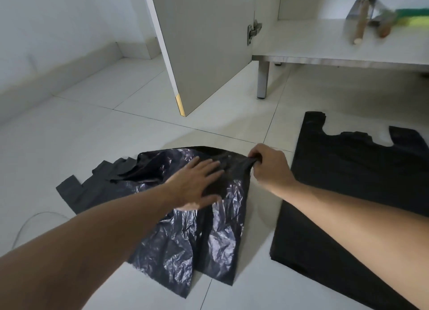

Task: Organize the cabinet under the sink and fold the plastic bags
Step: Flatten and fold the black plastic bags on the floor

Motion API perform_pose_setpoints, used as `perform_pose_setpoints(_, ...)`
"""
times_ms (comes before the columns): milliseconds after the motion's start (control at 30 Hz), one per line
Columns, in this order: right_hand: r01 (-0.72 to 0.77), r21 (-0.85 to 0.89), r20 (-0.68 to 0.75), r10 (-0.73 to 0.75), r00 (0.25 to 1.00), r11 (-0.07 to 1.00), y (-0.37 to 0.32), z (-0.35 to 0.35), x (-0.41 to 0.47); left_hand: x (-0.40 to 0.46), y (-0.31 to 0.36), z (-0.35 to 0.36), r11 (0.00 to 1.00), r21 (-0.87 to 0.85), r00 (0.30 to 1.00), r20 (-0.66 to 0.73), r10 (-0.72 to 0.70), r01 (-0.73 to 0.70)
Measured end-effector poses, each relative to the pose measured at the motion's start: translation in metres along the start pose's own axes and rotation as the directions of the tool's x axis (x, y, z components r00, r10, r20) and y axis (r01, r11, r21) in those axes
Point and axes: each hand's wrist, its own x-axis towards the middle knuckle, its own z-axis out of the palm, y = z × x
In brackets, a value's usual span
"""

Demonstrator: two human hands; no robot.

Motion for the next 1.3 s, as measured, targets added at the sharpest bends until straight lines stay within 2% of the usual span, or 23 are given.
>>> perform_pose_setpoints(133, 0.005, -0.058, -0.139, -0.013, 0.990, 0.998, 0.004, -0.043, 0.013, 0.003, 0.004, 0.019, 0.983, 0.139, 0.973, 0.181, -0.144, 0.120)
perform_pose_setpoints(267, -0.115, -0.119, -0.320, 0.071, 0.945, 0.986, 0.020, -0.098, 0.021, 0.005, -0.001, 0.027, 0.954, 0.220, 0.907, 0.324, -0.270, 0.205)
perform_pose_setpoints(333, -0.202, -0.139, -0.412, 0.129, 0.902, 0.969, 0.030, -0.128, 0.020, 0.011, 0.006, 0.017, 0.952, 0.177, 0.905, 0.308, -0.294, 0.249)
perform_pose_setpoints(433, -0.320, -0.110, -0.542, 0.213, 0.813, 0.941, 0.052, -0.172, 0.011, 0.032, 0.042, -0.007, 0.966, 0.088, 0.959, 0.128, -0.253, 0.243)
perform_pose_setpoints(500, -0.374, -0.045, -0.605, 0.272, 0.748, 0.926, 0.071, -0.197, 0.001, 0.048, 0.078, -0.026, 0.935, -0.156, 0.948, 0.072, -0.311, 0.319)
perform_pose_setpoints(533, -0.397, -0.018, -0.635, 0.296, 0.714, 0.918, 0.080, -0.210, -0.005, 0.055, 0.098, -0.036, 0.850, -0.368, 0.926, 0.137, -0.351, 0.377)
perform_pose_setpoints(567, -0.425, 0.006, -0.664, 0.322, 0.675, 0.905, 0.089, -0.221, -0.013, 0.063, 0.118, -0.043, 0.686, -0.582, 0.899, 0.273, -0.341, 0.437)
perform_pose_setpoints(600, -0.457, 0.030, -0.691, 0.349, 0.633, 0.889, 0.097, -0.232, -0.021, 0.070, 0.138, -0.052, 0.452, -0.737, 0.865, 0.435, -0.250, 0.502)
perform_pose_setpoints(633, -0.491, 0.052, -0.717, 0.375, 0.587, 0.869, 0.106, -0.241, -0.029, 0.077, 0.159, -0.062, 0.223, -0.796, 0.826, 0.555, -0.103, 0.562)
perform_pose_setpoints(667, -0.522, 0.072, -0.738, 0.397, 0.545, 0.850, 0.114, -0.250, -0.038, 0.082, 0.179, -0.070, 0.056, -0.790, 0.789, 0.613, 0.044, 0.611)
perform_pose_setpoints(700, -0.547, 0.084, -0.751, 0.413, 0.515, 0.833, 0.123, -0.256, -0.048, 0.088, 0.198, -0.077, -0.064, -0.755, 0.753, 0.638, 0.161, 0.653)
perform_pose_setpoints(767, -0.577, 0.064, -0.755, 0.418, 0.506, 0.814, 0.145, -0.263, -0.070, 0.100, 0.232, -0.084, -0.238, -0.649, 0.689, 0.653, 0.314, 0.723)
perform_pose_setpoints(833, -0.595, 0.033, -0.738, 0.421, 0.527, 0.803, 0.165, -0.263, -0.095, 0.111, 0.258, -0.091, -0.386, -0.561, 0.680, 0.638, 0.362, 0.732)
perform_pose_setpoints(867, -0.595, 0.012, -0.728, 0.415, 0.546, 0.804, 0.174, -0.262, -0.109, 0.115, 0.267, -0.096, -0.436, -0.547, 0.695, 0.629, 0.348, 0.714)
perform_pose_setpoints(933, -0.572, -0.072, -0.710, 0.360, 0.605, 0.817, 0.188, -0.259, -0.136, 0.126, 0.280, -0.100, -0.504, -0.612, 0.767, 0.615, 0.183, 0.610)
perform_pose_setpoints(1000, -0.543, -0.196, -0.681, 0.285, 0.675, 0.817, 0.201, -0.254, -0.163, 0.135, 0.283, -0.097, -0.540, -0.666, 0.786, 0.618, -0.013, 0.514)
perform_pose_setpoints(1100, -0.462, -0.328, -0.555, 0.228, 0.800, 0.824, 0.221, -0.241, -0.194, 0.147, 0.275, -0.086, -0.533, -0.684, 0.755, 0.644, -0.121, 0.498)
perform_pose_setpoints(1133, -0.440, -0.337, -0.502, 0.237, 0.832, 0.832, 0.226, -0.236, -0.201, 0.149, 0.274, -0.081, -0.477, -0.712, 0.739, 0.651, -0.173, 0.516)
perform_pose_setpoints(1233, -0.442, -0.335, -0.386, 0.306, 0.870, 0.832, 0.238, -0.223, -0.216, 0.150, 0.277, -0.059, -0.119, -0.763, 0.647, 0.610, -0.457, 0.635)
perform_pose_setpoints(1267, -0.442, -0.337, -0.359, 0.320, 0.877, 0.831, 0.241, -0.219, -0.218, 0.149, 0.279, -0.051, -0.074, -0.748, 0.622, 0.598, -0.505, 0.660)
perform_pose_setpoints(1300, -0.428, -0.336, -0.334, 0.319, 0.887, 0.839, 0.244, -0.216, -0.220, 0.148, 0.280, -0.044, -0.106, -0.748, 0.600, 0.600, -0.530, 0.655)
